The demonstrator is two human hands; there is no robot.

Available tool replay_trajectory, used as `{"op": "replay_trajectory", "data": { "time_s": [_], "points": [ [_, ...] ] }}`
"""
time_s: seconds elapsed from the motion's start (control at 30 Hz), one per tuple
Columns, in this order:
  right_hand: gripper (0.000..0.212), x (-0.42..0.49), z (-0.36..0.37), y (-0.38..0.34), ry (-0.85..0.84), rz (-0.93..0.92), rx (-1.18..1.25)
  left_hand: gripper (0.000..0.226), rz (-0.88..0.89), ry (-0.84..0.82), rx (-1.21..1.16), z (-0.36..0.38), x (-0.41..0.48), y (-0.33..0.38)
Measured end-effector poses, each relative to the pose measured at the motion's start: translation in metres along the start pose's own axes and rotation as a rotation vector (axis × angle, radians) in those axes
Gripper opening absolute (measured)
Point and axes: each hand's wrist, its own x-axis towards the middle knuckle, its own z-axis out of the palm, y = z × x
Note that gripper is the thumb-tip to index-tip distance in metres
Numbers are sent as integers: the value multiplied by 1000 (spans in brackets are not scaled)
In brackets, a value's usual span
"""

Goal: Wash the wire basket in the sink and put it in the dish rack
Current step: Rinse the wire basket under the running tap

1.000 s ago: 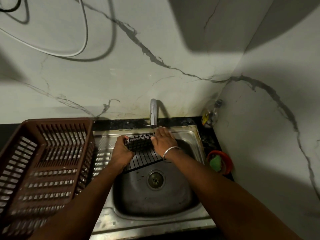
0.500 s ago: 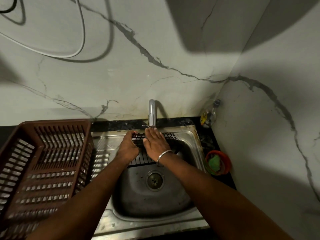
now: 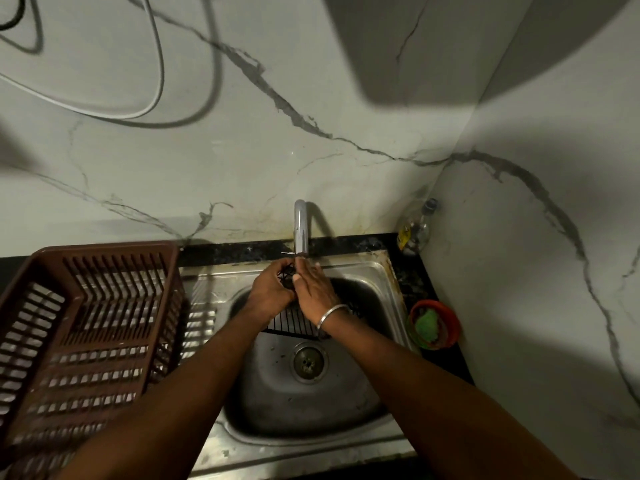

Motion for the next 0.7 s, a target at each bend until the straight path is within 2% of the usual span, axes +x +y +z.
{"op": "replay_trajectory", "data": {
  "time_s": [0.07,0.13,0.23,0.3,0.43,0.5,0.6,0.7],
  "points": [
    [54,2,0,-7,19,68,105,56,39,-9,63,2,1,3],
    [53,-1,1,-14,42,62,177,45,81,-7,135,2,2,11],
    [52,2,6,-9,73,76,254,53,70,-48,86,3,1,17],
    [51,8,8,-9,58,123,291,50,80,-33,113,3,-1,17],
    [43,14,-8,-14,36,280,598,63,116,-46,152,6,-4,18],
    [39,18,-12,-9,67,333,604,70,149,-61,183,5,-7,19],
    [31,19,-14,-5,145,310,553,68,222,-54,245,4,-5,15],
    [25,21,-20,-5,203,286,514,74,320,-52,438,0,1,7]
  ]
}}
